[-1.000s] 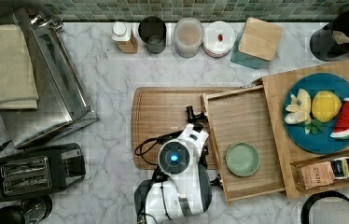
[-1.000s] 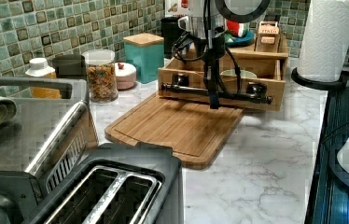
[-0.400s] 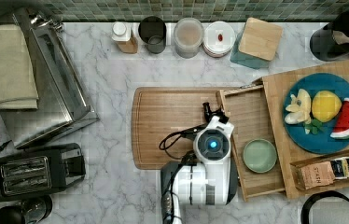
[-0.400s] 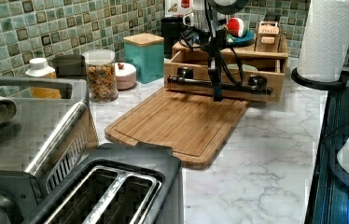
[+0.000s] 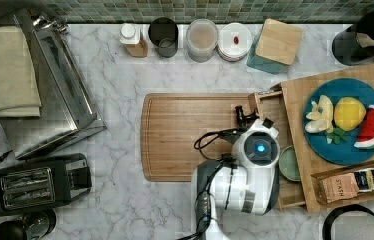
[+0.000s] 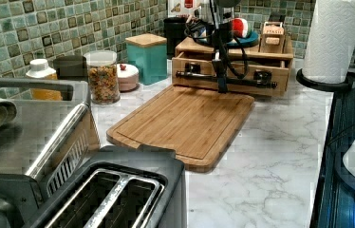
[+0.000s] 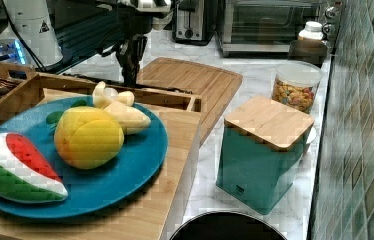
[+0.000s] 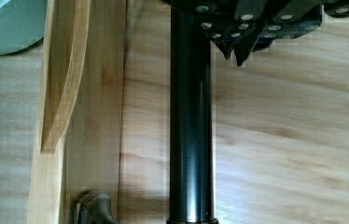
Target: Close the drawer.
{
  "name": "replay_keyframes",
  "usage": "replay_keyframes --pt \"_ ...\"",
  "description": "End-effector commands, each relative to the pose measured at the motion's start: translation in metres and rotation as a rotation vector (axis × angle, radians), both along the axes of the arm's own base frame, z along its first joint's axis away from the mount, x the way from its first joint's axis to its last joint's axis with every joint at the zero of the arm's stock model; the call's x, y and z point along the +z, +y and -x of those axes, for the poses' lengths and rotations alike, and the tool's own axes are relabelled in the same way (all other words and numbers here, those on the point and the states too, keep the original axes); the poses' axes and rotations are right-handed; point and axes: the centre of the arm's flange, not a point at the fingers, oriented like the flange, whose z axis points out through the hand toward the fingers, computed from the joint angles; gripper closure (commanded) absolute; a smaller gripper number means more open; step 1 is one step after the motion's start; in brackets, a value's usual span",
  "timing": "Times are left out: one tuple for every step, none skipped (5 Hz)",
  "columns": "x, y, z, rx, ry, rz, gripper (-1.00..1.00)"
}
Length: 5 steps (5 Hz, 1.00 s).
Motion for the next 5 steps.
replay_keyframes --pt "0.070 -0.173 -0.040 -0.170 -0.251 0.118 1.00" --pt "0.074 -0.183 -0.031 -0.201 -0.273 0.136 1.00" --pt "0.075 -0.170 -0.022 -0.209 -0.274 0.146 1.00" --pt "0.075 -0.170 -0.022 -0.208 -0.274 0.146 1.00" --pt "0.075 -0.170 -0.022 -0.208 -0.274 0.145 1.00"
